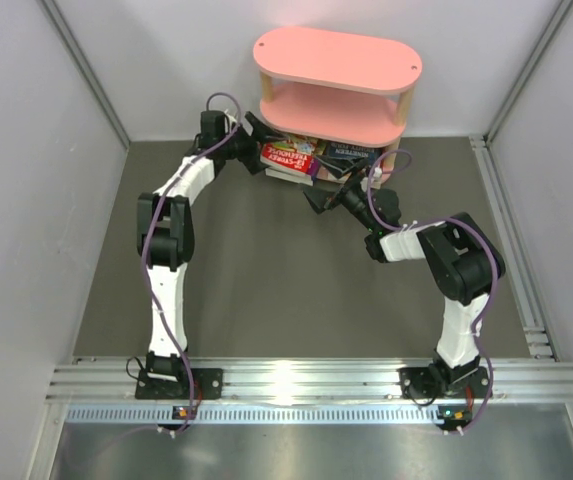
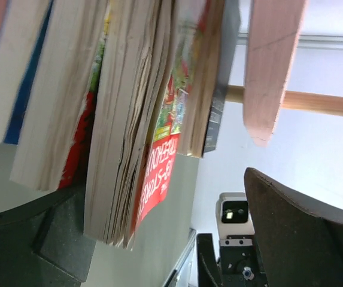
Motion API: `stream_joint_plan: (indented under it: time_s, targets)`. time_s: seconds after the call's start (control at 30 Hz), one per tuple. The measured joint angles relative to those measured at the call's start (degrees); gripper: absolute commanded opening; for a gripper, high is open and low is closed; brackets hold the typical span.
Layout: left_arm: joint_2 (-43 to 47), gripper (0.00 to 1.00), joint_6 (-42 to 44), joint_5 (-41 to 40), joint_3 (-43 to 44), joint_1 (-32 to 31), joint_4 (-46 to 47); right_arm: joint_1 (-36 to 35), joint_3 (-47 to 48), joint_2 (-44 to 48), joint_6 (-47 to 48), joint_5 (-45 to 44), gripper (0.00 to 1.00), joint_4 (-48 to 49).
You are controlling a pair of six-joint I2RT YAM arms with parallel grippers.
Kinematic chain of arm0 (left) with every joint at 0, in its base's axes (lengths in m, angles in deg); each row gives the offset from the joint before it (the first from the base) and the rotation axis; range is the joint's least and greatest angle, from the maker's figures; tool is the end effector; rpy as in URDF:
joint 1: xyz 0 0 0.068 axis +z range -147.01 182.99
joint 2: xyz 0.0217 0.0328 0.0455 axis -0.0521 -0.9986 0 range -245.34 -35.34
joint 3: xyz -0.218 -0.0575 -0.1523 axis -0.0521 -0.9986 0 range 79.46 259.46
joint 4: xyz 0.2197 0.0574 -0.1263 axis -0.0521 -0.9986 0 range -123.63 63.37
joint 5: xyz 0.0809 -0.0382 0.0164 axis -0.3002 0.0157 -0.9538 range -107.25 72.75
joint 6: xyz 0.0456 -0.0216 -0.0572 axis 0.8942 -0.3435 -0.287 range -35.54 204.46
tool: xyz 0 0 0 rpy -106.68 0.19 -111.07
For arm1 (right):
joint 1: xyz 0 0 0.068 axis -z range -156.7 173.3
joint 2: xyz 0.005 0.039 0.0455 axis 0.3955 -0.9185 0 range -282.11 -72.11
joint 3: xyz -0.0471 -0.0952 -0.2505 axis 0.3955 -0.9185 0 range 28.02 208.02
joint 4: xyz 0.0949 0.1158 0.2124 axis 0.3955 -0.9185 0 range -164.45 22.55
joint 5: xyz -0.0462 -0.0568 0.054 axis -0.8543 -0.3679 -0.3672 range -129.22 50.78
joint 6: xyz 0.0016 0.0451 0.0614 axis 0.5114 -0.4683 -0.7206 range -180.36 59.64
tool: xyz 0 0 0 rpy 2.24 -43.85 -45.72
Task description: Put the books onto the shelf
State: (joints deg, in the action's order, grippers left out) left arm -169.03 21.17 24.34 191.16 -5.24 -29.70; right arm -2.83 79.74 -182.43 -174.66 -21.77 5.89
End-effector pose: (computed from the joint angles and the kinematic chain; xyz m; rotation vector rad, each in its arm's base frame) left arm 0.5487 -0.1228 0.2166 -0.5376 2.1640 -1.4738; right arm 0.3692 0.2026 0.2185 0.9436 1.4627 2.1728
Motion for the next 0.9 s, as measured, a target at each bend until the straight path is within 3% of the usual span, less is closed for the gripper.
stream_joint_plan:
  time_s: [0.33, 0.57, 0.63, 0.83, 0.9]
  targets:
    - [3.4, 0.99, 13.0, -8.7, 2.0, 2.6, -17.7, 0.0, -0.8, 0.0, -0.3, 0.5, 1.0, 0.5]
    - [11.0, 0.99, 17.8, -14.0, -2.4, 5.2, -20.0, 0.1, -0.5, 0.0, 0.8, 3.3, 1.0, -1.7]
    - [14.4, 0.99, 18.4, -14.8, -5.4, 5.3, -19.9, 0.2, 1.5, 0.0, 4.5, 5.3, 1.0, -8.6]
    - [25.7, 0.99, 20.6, -15.9, -19.2, 4.8, -18.9, 0.1, 20.2, 0.1, 25.9, 6.0, 0.98, -46.7]
    - [28.5, 0.99, 21.5, -16.4, -23.4, 4.8, -18.8, -0.1, 27.9, 0.0, 32.3, 4.6, 0.85, -56.4]
